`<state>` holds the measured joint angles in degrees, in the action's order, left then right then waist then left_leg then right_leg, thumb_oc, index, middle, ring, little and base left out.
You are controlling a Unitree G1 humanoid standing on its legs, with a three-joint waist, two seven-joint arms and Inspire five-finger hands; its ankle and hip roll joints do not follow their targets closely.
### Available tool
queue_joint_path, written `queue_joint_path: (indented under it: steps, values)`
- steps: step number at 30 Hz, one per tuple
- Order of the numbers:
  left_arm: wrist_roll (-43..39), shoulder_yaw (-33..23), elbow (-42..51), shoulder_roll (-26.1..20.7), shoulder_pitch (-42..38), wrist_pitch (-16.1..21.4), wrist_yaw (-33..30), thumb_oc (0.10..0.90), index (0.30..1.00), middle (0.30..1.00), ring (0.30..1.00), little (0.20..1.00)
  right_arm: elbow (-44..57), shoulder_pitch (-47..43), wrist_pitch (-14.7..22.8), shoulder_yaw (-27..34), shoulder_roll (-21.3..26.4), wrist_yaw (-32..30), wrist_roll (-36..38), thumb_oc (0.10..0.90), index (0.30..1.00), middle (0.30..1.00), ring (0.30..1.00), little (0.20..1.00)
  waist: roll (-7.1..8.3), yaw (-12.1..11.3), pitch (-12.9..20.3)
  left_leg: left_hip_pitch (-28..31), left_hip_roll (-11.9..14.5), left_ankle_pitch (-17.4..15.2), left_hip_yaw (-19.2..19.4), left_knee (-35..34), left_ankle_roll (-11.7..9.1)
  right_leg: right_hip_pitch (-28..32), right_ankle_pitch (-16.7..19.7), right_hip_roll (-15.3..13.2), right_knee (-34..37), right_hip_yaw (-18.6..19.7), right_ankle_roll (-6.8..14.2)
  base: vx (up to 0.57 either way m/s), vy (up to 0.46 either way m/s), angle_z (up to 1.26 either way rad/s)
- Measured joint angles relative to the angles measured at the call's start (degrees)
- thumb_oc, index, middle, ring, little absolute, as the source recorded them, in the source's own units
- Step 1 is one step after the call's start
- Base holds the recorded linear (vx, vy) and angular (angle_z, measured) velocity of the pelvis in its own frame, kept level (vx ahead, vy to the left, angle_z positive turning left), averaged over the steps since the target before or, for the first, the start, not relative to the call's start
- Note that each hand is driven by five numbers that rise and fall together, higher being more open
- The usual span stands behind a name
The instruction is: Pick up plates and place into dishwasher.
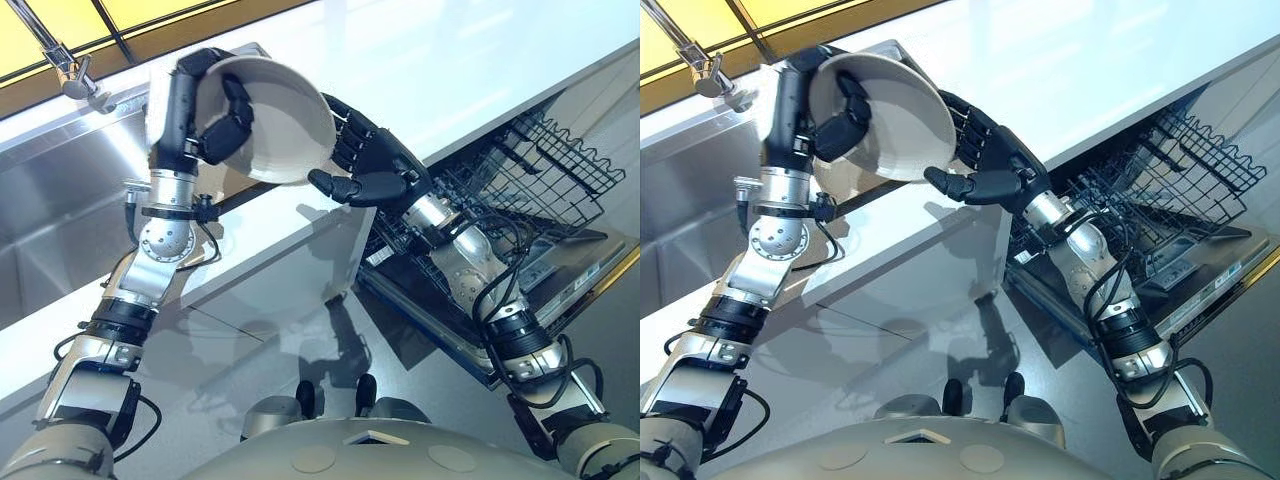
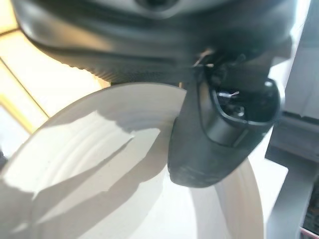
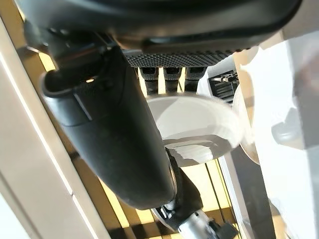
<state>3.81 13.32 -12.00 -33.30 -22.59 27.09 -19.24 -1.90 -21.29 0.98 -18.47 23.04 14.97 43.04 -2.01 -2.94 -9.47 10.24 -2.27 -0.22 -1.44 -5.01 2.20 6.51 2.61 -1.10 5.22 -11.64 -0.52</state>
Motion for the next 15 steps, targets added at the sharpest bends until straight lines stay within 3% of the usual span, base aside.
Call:
queue_joint_path:
  steps: [10,11,12,15]
  values:
    - [-3.9,2.7,3.4,1.7,0.0,0.3,6.0,0.1,0.3,0.3,0.3,0.2,0.0,-0.2,0.0,-0.7,-2.8,-7.1,-0.4,0.8,0.9,0.9,0.9,0.9,0.0,-0.4,0.0,0.0,0.0,0.2,-0.6,0.0,-0.1,0.3,0.0,0.0,0.0,-0.4,0.0,0.0,0.0,0.02]
    - [-3.9,2.7,3.4,1.7,0.0,0.1,6.1,0.1,0.3,0.3,0.3,0.2,0.0,-0.2,0.0,-0.7,-3.1,-7.3,-0.4,0.24,0.42,0.42,0.42,0.34,0.0,-0.4,0.0,0.0,0.0,0.3,-0.7,0.0,-0.1,0.3,0.0,0.0,0.0,-0.4,0.0,0.0,0.0,0.0]
    - [-4.0,2.7,3.4,1.7,0.0,0.0,6.1,0.1,0.3,0.3,0.3,0.2,0.0,-0.2,0.0,-0.7,-3.2,-7.6,-0.4,0.1,0.3,0.3,0.3,0.2,0.0,-0.4,0.0,0.0,0.0,0.3,-0.7,0.0,-0.1,0.3,0.0,0.0,0.0,-0.5,0.0,0.0,0.0,0.0]
    - [-4.9,2.7,3.4,1.7,0.0,-0.7,6.7,0.1,0.3,0.3,0.3,0.2,0.0,-0.2,0.0,-1.1,-3.4,-8.7,-0.5,0.1,0.3,0.3,0.3,0.2,0.0,-0.4,0.0,0.1,0.0,0.3,-0.9,0.0,-0.1,0.4,0.0,-0.1,0.0,-0.7,0.0,0.0,-0.002,0.04]
